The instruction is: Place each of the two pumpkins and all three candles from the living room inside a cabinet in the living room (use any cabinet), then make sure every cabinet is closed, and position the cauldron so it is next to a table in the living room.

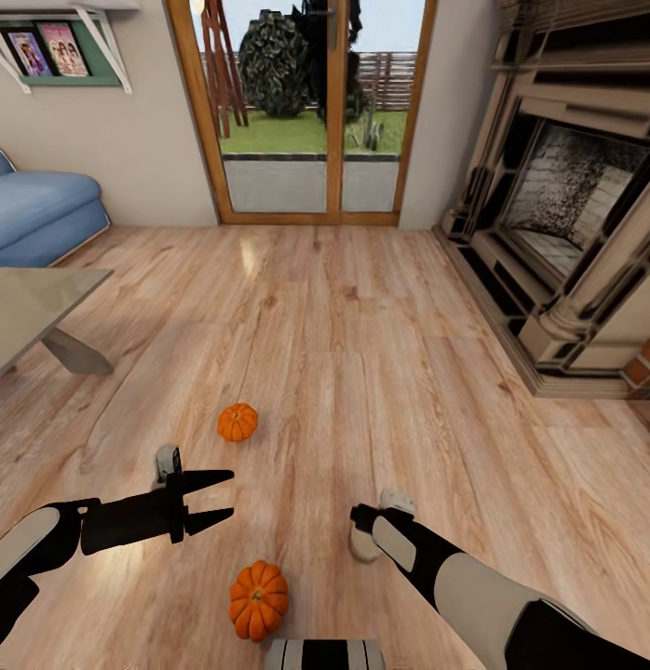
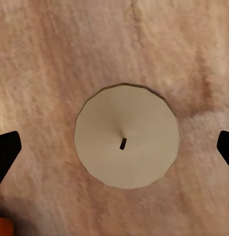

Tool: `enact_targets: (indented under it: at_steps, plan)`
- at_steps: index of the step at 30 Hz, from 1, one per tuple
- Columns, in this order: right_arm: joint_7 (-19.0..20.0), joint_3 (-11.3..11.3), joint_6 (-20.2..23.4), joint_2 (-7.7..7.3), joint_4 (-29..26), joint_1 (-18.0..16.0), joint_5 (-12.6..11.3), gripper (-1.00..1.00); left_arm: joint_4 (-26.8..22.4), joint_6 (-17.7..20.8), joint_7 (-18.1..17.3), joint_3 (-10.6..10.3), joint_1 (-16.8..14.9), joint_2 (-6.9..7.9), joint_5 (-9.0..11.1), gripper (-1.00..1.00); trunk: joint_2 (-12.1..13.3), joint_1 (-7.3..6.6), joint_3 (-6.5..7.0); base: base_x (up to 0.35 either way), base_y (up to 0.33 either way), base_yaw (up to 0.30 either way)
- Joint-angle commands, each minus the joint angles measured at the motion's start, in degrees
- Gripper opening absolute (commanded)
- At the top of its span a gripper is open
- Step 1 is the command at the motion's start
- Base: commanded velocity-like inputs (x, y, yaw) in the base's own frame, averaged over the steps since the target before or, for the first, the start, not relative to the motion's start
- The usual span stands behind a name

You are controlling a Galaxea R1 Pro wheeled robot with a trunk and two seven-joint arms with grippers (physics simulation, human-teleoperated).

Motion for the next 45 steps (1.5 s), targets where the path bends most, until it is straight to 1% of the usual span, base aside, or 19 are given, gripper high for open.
enact_targets:
  at_steps: [1, 5, 11, 25, 34, 41, 43, 45]
  plan:
    - [-0.4, 0.4, -0.3, -0.03, -0.1, 0.0, -0.2, 1.00, 0.0, 0.1, -0.3, -0.1, 0.0, 0.05, -0.1, 1.00, 0.0, 0.01, -0.27, 0.000, 0.000, 0.000]
    - [-0.3, 0.5, -1.2, -0.01, 0.0, 0.0, -0.2, 1.00, 0.0, 0.1, -0.3, -0.1, 0.0, 0.04, -0.1, 1.00, -0.1, 0.11, -1.16, 0.000, 0.000, 0.000]
    - [-0.3, 0.5, -2.0, 0.05, 0.0, 0.0, -0.2, 1.00, 0.0, 0.1, -0.3, -0.1, 0.0, 0.04, -0.1, 1.00, -0.1, 0.11, -1.16, 0.000, 0.000, 0.000]
    - [-0.2, 0.5, -3.2, 0.06, 0.0, 0.0, -0.2, 1.00, 0.0, 0.1, -0.3, -0.2, 0.0, 0.04, -0.1, 1.00, -0.3, 0.48, -4.26, 0.000, 0.000, 0.000]
    - [-0.2, 0.7, -4.0, 0.06, 0.0, 0.0, -0.1, 1.00, -1.3, 0.1, -0.3, -0.3, 0.0, 0.07, -0.1, 1.00, -0.3, 0.48, -4.26, 0.000, 0.000, 0.000]
    - [-0.2, 0.7, -4.3, 0.06, -0.1, 0.0, -0.1, 1.00, -5.8, 0.1, -0.4, -0.7, 0.7, 0.13, 0.0, 1.00, -0.3, 0.48, -4.26, 0.000, 0.000, 0.000]
    - [-0.2, 0.7, -4.3, 0.06, -0.1, 0.0, -0.1, 1.00, -6.4, 0.1, -1.3, -1.1, 0.8, 0.13, 0.0, 1.00, -0.3, 0.48, -4.26, 0.000, 0.000, 0.000]
    - [-0.2, 0.7, -4.3, 0.06, -0.1, 0.0, -0.1, 1.00, -6.6, 0.1, -3.9, -2.1, 0.9, 0.13, 0.0, 1.00, -0.3, 0.48, -4.26, 0.000, 0.000, 0.000]
